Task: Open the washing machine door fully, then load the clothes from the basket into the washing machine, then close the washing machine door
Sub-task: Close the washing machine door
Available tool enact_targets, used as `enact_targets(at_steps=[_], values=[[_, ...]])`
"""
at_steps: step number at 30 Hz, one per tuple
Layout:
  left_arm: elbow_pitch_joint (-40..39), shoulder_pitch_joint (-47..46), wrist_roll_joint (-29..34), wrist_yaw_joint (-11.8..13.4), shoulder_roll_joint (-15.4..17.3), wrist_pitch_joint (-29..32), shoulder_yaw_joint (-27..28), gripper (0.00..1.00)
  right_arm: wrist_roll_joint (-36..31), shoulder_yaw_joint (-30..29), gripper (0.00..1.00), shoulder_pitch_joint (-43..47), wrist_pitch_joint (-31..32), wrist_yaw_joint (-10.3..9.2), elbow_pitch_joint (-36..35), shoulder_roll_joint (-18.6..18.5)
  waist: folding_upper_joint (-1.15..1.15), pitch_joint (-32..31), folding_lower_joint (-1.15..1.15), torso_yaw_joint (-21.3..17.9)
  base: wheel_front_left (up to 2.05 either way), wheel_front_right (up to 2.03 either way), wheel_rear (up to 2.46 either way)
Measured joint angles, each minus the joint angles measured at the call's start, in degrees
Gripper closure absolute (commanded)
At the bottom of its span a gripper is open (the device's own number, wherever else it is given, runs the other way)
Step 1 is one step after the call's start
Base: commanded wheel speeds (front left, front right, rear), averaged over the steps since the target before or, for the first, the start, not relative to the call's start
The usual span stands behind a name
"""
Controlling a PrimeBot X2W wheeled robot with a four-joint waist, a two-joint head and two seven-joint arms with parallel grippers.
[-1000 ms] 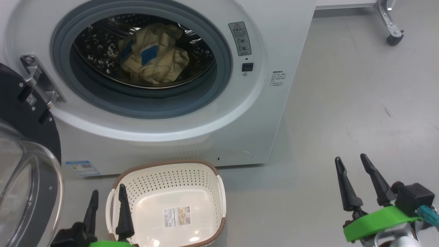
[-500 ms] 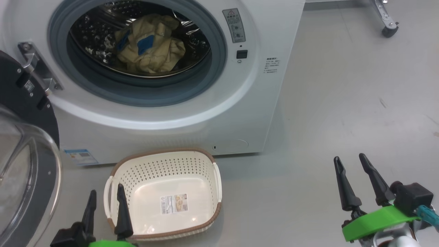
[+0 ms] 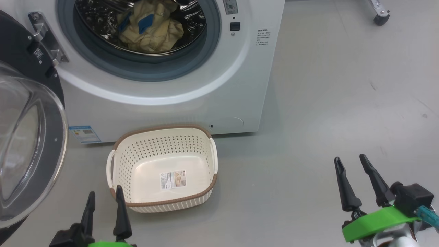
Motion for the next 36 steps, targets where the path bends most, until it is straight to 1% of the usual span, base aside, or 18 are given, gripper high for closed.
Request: enact_targets(at_steps=[11, 13, 18, 25, 36], values=[[0.13, 0.09, 0.00, -0.23, 0.03, 0.00, 0.03, 0.00, -0.05, 0.01, 0.00, -0.01, 0.00, 0.00, -0.03, 0.16, 0.00, -0.29, 0.00, 0.38, -0.11, 0.11, 0.00], [0.12, 0.09, 0.04, -0.66, 0.03, 0.00, 0.02, 0.00, -0.07, 0.00, 0.00, -0.01, 0.00, 0.00, -0.03, 0.16, 0.00, -0.21, 0.00, 0.75, 0.00, 0.00, 0.00], [-0.38, 0.09, 0.27, -0.63, 0.03, 0.00, 0.00, 0.00, -0.16, 0.25, 0.00, -0.05, 0.00, 0.00, -0.08, 0.11, 0.00, -0.16, 0.00, 2.73, 0.00, 0.00, 0.00], [-0.58, 0.09, 0.34, -0.40, 0.02, 0.00, -0.12, 0.00, -0.32, 1.32, 0.00, -0.38, 0.00, 0.00, -0.08, -0.98, 0.00, -0.11, 0.00, 8.01, 0.00, 0.00, 0.00], [-2.35, 0.65, 0.33, 0.80, 0.04, 0.00, 0.15, 0.00, -0.85, 2.65, 0.00, -0.91, 0.00, 0.00, -0.05, -2.16, 0.00, -0.38, 0.00, 20.10, 0.00, 0.00, 0.00]])
